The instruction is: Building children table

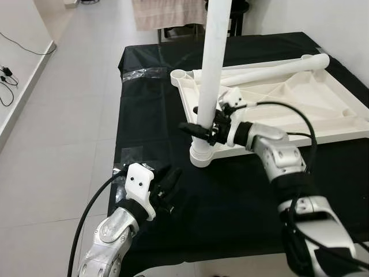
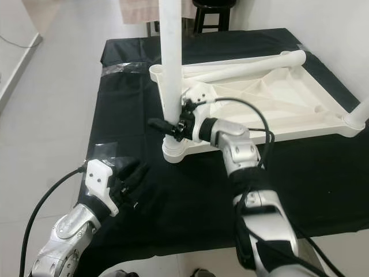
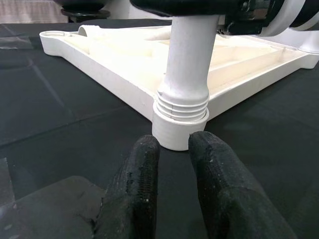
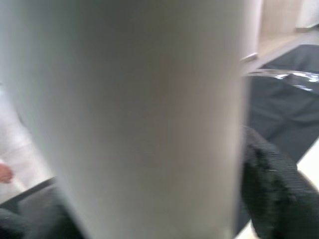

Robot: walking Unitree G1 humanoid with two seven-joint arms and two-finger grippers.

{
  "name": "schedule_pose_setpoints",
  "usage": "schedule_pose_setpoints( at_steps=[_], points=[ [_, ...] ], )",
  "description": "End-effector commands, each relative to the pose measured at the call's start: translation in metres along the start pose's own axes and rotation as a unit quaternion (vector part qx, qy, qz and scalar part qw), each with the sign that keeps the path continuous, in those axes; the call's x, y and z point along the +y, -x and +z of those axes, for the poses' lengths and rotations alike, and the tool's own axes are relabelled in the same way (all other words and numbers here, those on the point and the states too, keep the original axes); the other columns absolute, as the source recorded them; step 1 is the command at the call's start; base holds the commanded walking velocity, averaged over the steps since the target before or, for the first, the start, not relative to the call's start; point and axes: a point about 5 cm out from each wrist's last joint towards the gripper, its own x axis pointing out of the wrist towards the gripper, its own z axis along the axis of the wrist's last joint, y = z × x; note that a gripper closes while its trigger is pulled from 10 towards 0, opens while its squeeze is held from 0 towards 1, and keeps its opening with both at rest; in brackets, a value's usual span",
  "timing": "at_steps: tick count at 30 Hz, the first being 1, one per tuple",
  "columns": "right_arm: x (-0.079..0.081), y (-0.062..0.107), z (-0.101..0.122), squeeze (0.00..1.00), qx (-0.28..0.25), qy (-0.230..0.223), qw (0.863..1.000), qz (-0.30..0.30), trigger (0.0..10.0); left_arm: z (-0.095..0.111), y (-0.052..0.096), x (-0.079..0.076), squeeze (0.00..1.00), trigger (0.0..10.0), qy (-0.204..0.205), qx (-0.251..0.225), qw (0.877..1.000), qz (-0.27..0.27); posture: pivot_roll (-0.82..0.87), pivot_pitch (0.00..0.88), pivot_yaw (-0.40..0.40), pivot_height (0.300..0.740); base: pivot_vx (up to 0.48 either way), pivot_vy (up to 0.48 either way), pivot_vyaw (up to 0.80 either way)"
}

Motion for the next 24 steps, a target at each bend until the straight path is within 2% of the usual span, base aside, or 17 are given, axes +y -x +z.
schedule_pose_setpoints(
  at_steps=[1, 6, 13, 16, 17, 18, 19, 20, 21, 22, 23, 24],
  points=[
    [0.0, 0.0, -0.006, 0.0, 0.003, -0.011, 1.0, 0.018, 0.0, -0.006, 0.002, 0.0, 0.0, 10.0, 0.006, 0.011, 1.0, 0.001, 0.02, 0.113, -0.002, 0.74, 0.0, 0.0, 0.0],
    [-0.002, 0.001, -0.008, 0.0, 0.001, -0.017, 1.0, 0.021, 0.0, -0.005, 0.003, 0.0, 0.0, 10.0, 0.005, 0.01, 1.0, 0.002, 0.03, 0.115, -0.004, 0.74, 0.0, 0.0, 0.0],
    [-0.007, 0.017, -0.023, 0.0, 0.008, -0.013, 1.0, -0.02, 0.0, -0.005, 0.003, -0.001, 0.0, 10.0, 0.006, 0.009, 1.0, 0.002, 0.02, 0.129, -0.009, 0.74, 0.0, 0.0, 0.0],
    [-0.009, 0.026, -0.036, 0.0, 0.014, -0.028, 0.992, -0.121, 0.0, -0.004, 0.003, 0.0, 0.0, 10.0, 0.006, 0.008, 1.0, 0.003, 0.01, 0.138, -0.014, 0.74, 0.0, 0.0, 0.0],
    [-0.008, 0.027, -0.046, 0.0, 0.023, -0.036, 0.979, -0.197, 0.0, -0.004, 0.004, 0.001, 0.0, 10.0, 0.006, 0.008, 1.0, 0.003, 0.0, 0.142, -0.019, 0.74, 0.0, 0.0, 0.0],
    [-0.008, 0.027, -0.046, 0.0, 0.023, -0.036, 0.979, -0.197, 0.0, -0.004, 0.004, 0.001, 0.0, 10.0, 0.006, 0.008, 1.0, 0.003, 0.0, 0.142, -0.019, 0.74, 0.0, 0.0, 0.0],
    [-0.006, 0.028, -0.052, 0.0, 0.029, -0.04, 0.967, -0.248, 0.0, -0.003, 0.004, 0.001, 0.0, 10.0, 0.006, 0.007, 1.0, 0.003, 0.0, 0.142, -0.019, 0.74, 0.0, 0.0, 0.0],
    [0.015, 0.028, -0.076, 0.0, 0.027, -0.084, 0.94, -0.33, 0.0, -0.003, 0.004, 0.002, 0.0, 10.0, 0.005, 0.007, 1.0, 0.004, -0.01, 0.146, -0.014, 0.74, 0.0, 0.0, 0.0],
    [0.042, 0.026, -0.098, 0.0, 0.07, -0.083, 0.924, -0.368, 0.0, -0.003, 0.004, 0.003, 0.0, 10.0, 0.005, 0.006, 1.0, 0.005, -0.01, 0.146, -0.01, 0.74, 0.0, 0.0, 0.0],
    [0.042, 0.026, -0.098, 0.0, 0.07, -0.083, 0.924, -0.368, 0.0, -0.003, 0.004, 0.003, 0.0, 10.0, 0.005, 0.006, 1.0, 0.005, -0.01, 0.146, -0.01, 0.74, 0.0, 0.0, 0.0],
    [0.053, 0.018, -0.084, 0.0, 0.046, -0.017, 0.936, -0.35, 0.0, -0.003, 0.004, 0.004, 0.0, 10.0, 0.004, 0.006, 1.0, 0.006, -0.01, 0.142, -0.002, 0.74, 0.0, 0.0, 0.0],
    [0.054, 0.014, -0.077, 0.0, 0.036, 0.001, 0.938, -0.346, 0.0, -0.003, 0.003, 0.004, 0.0, 10.0, 0.004, 0.006, 1.0, 0.008, -0.02, 0.137, -0.001, 0.74, 0.0, 0.0, 0.0]
  ],
)
